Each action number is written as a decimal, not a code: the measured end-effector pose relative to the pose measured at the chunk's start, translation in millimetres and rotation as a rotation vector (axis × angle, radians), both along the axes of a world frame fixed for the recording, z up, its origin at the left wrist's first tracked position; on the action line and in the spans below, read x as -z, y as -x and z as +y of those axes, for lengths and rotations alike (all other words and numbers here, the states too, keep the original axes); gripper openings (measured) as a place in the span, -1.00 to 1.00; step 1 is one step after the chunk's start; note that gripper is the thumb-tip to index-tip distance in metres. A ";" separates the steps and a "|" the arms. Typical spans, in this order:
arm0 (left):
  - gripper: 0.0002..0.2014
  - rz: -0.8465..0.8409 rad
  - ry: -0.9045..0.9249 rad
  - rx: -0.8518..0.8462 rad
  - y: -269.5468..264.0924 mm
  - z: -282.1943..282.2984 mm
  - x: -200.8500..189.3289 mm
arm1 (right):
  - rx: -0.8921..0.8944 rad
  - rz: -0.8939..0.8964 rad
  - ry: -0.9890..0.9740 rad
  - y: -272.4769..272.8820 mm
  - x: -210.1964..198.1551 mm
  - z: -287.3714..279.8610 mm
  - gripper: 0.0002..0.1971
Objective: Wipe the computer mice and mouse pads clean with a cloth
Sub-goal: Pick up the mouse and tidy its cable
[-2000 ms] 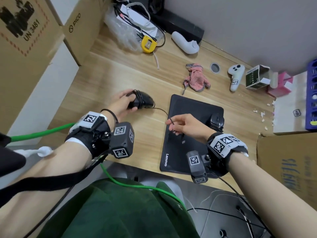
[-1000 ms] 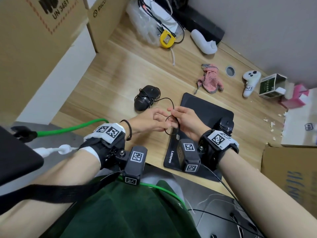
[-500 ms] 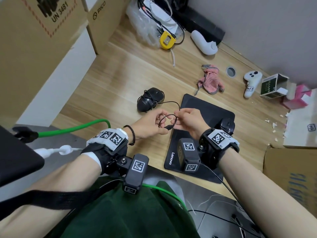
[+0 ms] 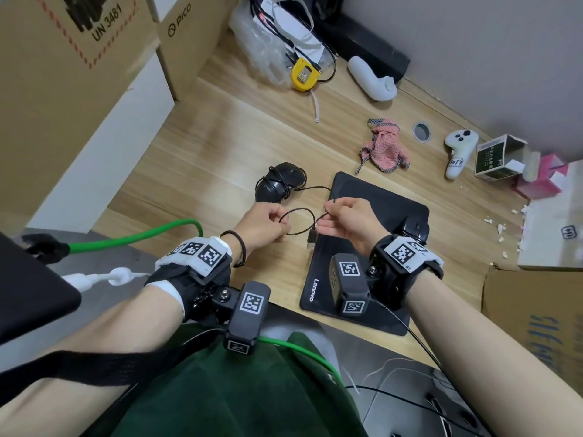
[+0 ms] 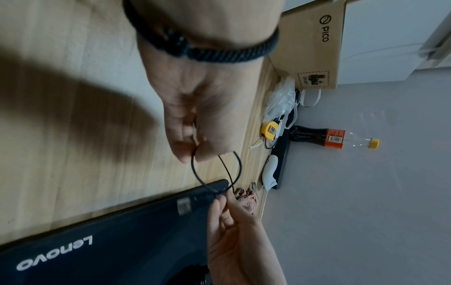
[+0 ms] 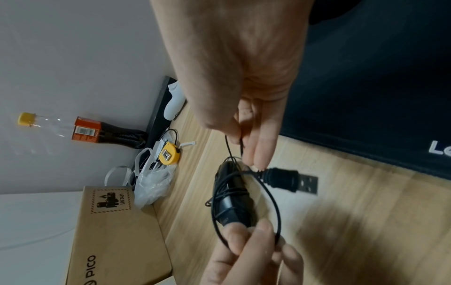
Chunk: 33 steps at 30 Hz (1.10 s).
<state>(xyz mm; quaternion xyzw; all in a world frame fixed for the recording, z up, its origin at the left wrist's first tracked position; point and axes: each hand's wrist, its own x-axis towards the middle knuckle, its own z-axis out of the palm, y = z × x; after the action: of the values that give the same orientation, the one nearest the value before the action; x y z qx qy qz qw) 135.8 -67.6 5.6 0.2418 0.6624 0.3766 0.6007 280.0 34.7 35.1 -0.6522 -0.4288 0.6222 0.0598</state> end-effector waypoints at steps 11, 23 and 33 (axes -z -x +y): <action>-0.74 0.321 -0.081 -0.052 22.3 11.9 8.7 | -0.302 -0.387 -0.074 -39.4 15.3 15.6 -0.71; 0.00 0.446 0.092 0.028 12.3 40.5 45.1 | -0.670 -0.267 -0.241 7.2 5.2 16.3 -0.42; -0.39 0.418 0.069 0.030 8.9 38.7 49.2 | -0.678 -0.385 -0.195 32.2 50.2 25.3 -0.53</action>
<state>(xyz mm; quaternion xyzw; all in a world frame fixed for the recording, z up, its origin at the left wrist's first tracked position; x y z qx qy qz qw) 126.9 -29.0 -43.7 0.3037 0.7815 0.2864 0.4637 247.7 60.0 -15.2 -0.5697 -0.6802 0.4295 -0.1684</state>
